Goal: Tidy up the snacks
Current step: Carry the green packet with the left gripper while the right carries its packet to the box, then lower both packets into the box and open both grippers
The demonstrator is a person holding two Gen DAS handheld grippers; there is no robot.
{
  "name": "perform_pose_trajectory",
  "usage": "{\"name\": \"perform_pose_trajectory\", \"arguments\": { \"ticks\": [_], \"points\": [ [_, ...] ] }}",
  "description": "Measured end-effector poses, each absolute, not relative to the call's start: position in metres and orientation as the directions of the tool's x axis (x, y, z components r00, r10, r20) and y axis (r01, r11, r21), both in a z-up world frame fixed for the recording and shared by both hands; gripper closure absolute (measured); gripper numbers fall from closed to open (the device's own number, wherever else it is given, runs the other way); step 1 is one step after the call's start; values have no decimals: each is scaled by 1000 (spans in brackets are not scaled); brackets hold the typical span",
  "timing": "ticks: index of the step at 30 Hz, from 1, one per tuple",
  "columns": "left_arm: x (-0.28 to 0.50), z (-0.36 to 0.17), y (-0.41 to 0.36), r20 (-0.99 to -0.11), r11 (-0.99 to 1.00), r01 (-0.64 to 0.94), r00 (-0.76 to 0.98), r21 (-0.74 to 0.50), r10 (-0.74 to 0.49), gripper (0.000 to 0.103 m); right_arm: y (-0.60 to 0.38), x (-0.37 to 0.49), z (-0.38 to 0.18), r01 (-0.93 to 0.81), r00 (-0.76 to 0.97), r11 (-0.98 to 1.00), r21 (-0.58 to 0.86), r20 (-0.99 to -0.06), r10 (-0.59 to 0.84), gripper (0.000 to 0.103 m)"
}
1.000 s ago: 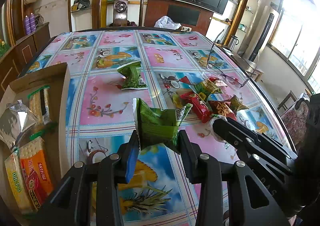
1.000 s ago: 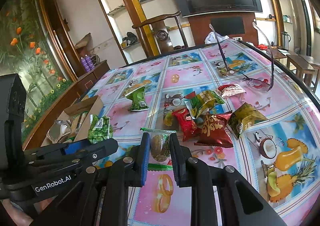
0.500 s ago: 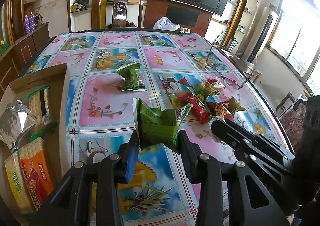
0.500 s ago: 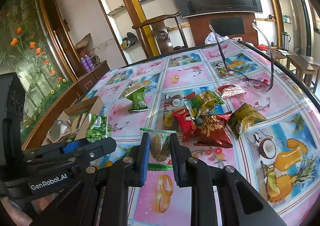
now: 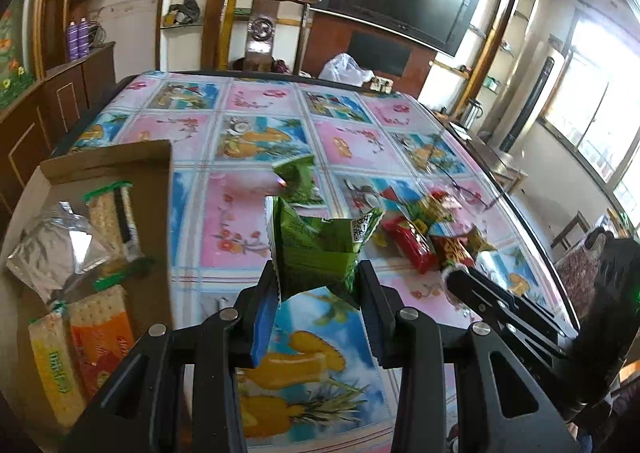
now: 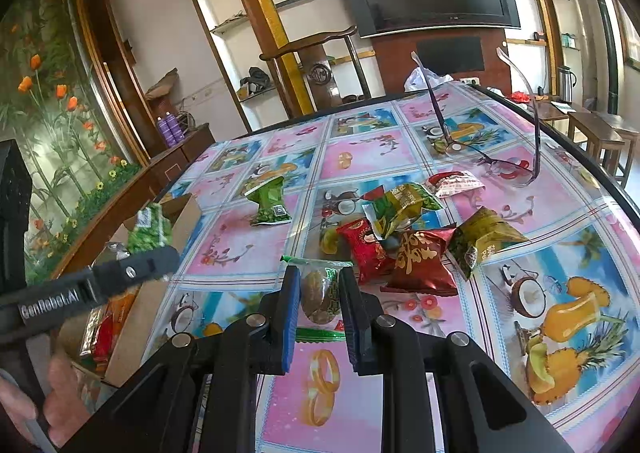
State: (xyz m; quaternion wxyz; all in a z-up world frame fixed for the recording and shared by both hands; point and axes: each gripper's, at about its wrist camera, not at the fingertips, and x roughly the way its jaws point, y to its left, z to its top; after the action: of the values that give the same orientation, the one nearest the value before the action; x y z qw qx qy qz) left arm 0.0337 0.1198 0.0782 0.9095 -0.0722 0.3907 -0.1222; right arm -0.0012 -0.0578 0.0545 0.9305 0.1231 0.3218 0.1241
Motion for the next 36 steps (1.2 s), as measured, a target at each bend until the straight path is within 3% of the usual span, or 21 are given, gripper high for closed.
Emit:
{"name": "perform_pose_trajectory", "arguments": {
  "ticks": [11, 20, 28, 36],
  "points": [
    [35, 92, 169, -657, 960, 96, 711, -263, -251, 66, -46, -3, 55, -176, 759, 935, 309, -562, 329, 81],
    [40, 102, 244, -631, 944, -21, 748, -330, -204, 65, 3, -13, 66, -296, 720, 895, 335, -537, 439, 81],
    [50, 85, 314, -675, 917, -145, 721, -371, -159, 65, 83, -19, 77, -462, 614, 813, 355, -533, 582, 81],
    [55, 72, 323, -714, 915, -191, 687, -356, -134, 65, 150, -4, 60, -532, 505, 758, 377, -577, 641, 81]
  ]
}}
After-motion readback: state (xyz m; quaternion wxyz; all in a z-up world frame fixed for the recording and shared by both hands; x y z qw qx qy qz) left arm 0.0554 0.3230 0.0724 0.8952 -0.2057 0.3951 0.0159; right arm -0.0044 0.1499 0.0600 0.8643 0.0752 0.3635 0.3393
